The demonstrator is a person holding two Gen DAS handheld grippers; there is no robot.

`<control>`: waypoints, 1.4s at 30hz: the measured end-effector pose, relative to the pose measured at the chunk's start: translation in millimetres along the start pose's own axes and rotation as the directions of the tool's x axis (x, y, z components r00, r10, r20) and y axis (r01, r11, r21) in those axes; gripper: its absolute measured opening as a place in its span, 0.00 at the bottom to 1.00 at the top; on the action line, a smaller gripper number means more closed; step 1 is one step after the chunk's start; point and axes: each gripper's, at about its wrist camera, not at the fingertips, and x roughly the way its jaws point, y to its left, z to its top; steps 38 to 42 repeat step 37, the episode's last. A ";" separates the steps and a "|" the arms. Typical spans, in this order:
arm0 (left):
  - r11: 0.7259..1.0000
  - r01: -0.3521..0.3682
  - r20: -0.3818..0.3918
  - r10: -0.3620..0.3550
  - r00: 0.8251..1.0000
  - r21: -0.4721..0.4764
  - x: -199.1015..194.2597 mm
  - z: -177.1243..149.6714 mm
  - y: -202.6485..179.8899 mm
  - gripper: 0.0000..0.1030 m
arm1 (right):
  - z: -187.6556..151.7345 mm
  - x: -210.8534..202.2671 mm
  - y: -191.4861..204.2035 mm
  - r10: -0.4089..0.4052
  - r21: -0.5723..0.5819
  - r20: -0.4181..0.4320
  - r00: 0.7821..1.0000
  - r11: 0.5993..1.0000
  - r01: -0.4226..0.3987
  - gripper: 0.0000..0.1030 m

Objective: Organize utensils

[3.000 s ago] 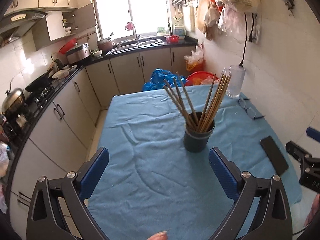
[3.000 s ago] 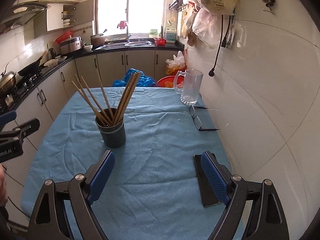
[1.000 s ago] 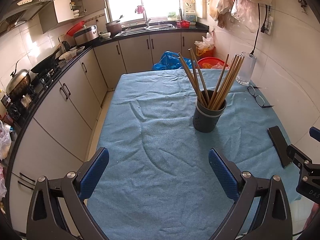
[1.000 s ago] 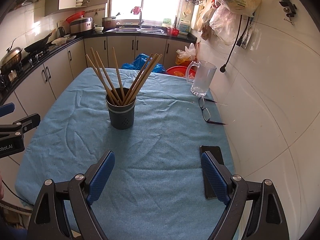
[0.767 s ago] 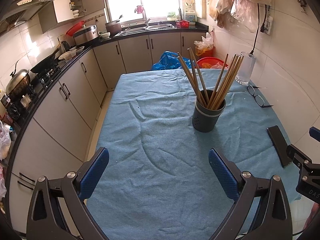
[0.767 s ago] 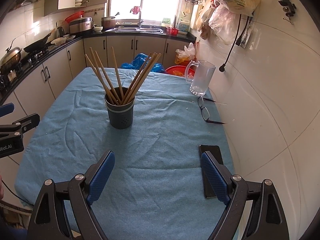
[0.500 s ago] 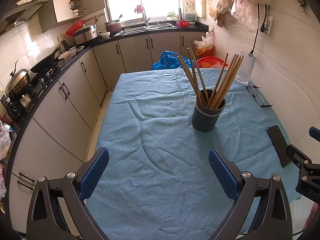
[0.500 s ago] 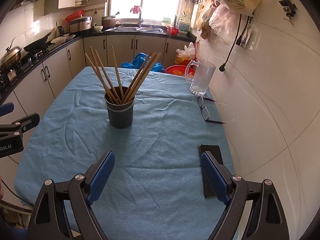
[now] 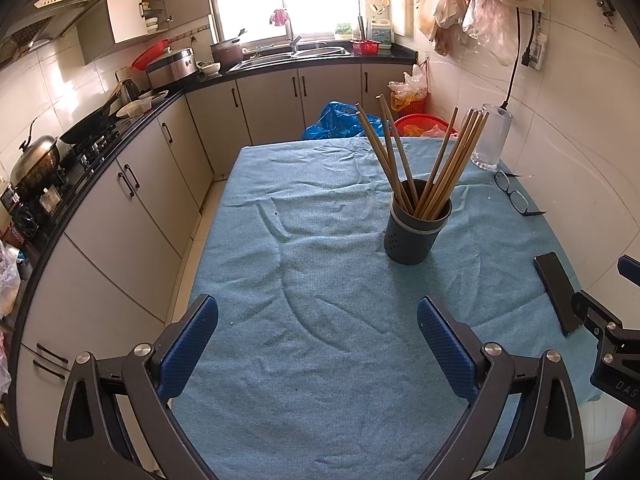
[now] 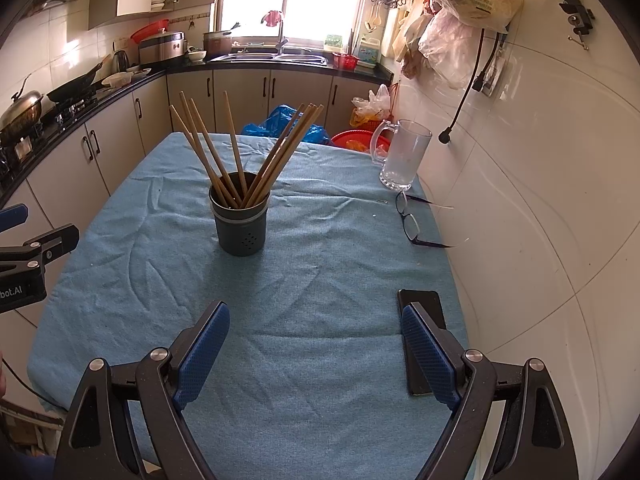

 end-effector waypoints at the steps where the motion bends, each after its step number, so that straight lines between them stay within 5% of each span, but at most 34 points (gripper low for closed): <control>1: 1.000 0.000 -0.001 0.000 1.000 0.001 0.3 -0.2 -0.5 0.96 | 0.0 0.4 0.0 0.001 0.000 0.000 1.000 1.000 -0.001 0.88; 30: 1.000 -0.003 -0.002 0.003 1.000 -0.002 2.3 0.2 -1.3 0.96 | 4.3 8.8 -2.5 0.009 -0.004 -0.009 1.000 1.000 -0.009 0.88; 42: 0.997 0.048 -0.034 -0.051 0.998 -0.065 16.5 -2.0 9.5 0.96 | 5.2 22.5 -9.4 0.038 0.014 -0.037 0.999 0.999 -0.038 0.89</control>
